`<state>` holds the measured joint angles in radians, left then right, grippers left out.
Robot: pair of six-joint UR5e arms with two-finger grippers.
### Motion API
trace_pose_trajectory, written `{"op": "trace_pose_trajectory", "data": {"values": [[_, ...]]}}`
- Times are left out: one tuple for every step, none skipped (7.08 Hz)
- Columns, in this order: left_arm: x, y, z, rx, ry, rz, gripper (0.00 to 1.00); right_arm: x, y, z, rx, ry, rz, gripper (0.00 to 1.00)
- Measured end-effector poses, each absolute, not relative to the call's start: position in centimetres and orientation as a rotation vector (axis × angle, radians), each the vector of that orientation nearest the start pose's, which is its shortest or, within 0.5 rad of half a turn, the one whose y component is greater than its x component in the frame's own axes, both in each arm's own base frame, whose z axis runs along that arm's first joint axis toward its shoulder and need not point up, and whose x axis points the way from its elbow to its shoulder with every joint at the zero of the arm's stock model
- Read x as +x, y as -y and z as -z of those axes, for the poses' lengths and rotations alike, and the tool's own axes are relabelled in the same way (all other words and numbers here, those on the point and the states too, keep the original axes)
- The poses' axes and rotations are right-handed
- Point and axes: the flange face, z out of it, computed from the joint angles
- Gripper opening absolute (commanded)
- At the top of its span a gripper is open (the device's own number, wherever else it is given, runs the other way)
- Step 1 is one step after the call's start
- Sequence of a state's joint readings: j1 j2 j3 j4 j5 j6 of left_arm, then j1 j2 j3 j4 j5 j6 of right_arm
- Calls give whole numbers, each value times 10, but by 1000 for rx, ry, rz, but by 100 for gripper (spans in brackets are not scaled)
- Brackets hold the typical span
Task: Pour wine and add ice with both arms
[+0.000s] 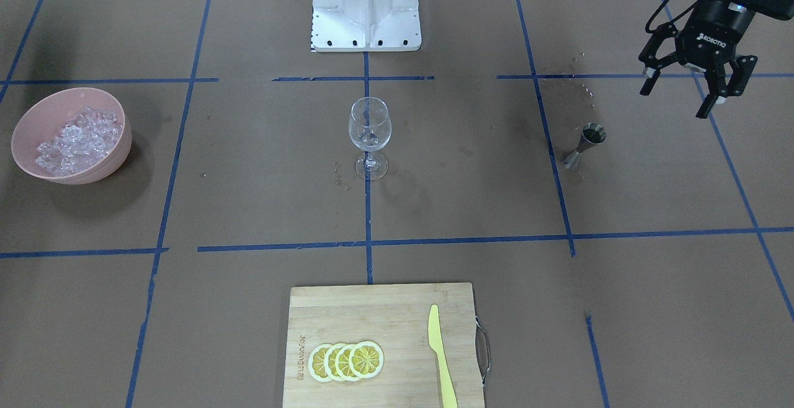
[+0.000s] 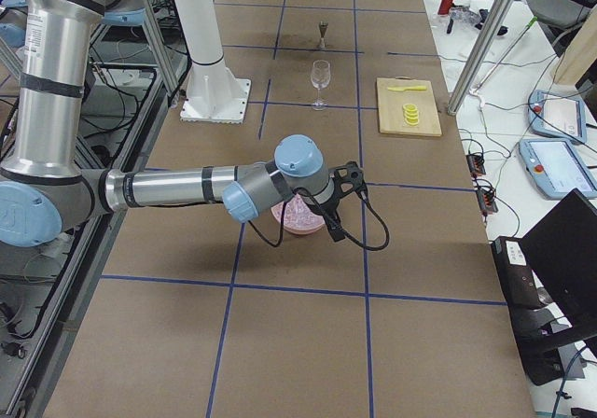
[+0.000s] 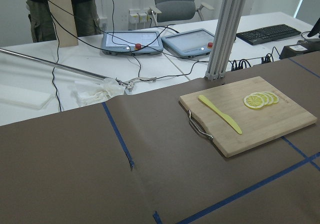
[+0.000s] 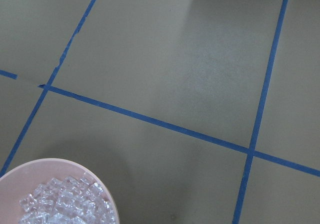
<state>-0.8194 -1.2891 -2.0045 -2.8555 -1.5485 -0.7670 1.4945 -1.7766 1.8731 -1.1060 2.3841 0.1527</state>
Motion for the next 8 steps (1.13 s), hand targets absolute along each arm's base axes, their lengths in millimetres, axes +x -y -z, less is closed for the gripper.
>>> {"op": "trace_pose_trajectory", "data": {"values": [[184, 360, -431, 1069, -959, 83, 100, 28, 427, -546, 435, 845, 157, 100], [210, 347, -438, 1077, -938, 144, 100, 28, 427, -547, 434, 845, 156, 100], [235, 335, -450, 1082, -912, 204, 100, 28, 426, -548, 432, 845, 156, 100], [255, 324, -463, 1090, -885, 248, 100, 29, 425, -549, 429, 845, 155, 100], [268, 316, -472, 1097, -870, 270, 100, 29, 424, -550, 427, 845, 154, 100], [279, 312, -477, 1099, -867, 287, 100, 29, 423, -550, 426, 845, 153, 100], [294, 310, -484, 1106, -859, 301, 100, 29, 423, -551, 425, 845, 153, 100], [311, 310, -490, 1114, -849, 307, 100, 29, 423, -551, 425, 845, 153, 100]]}}
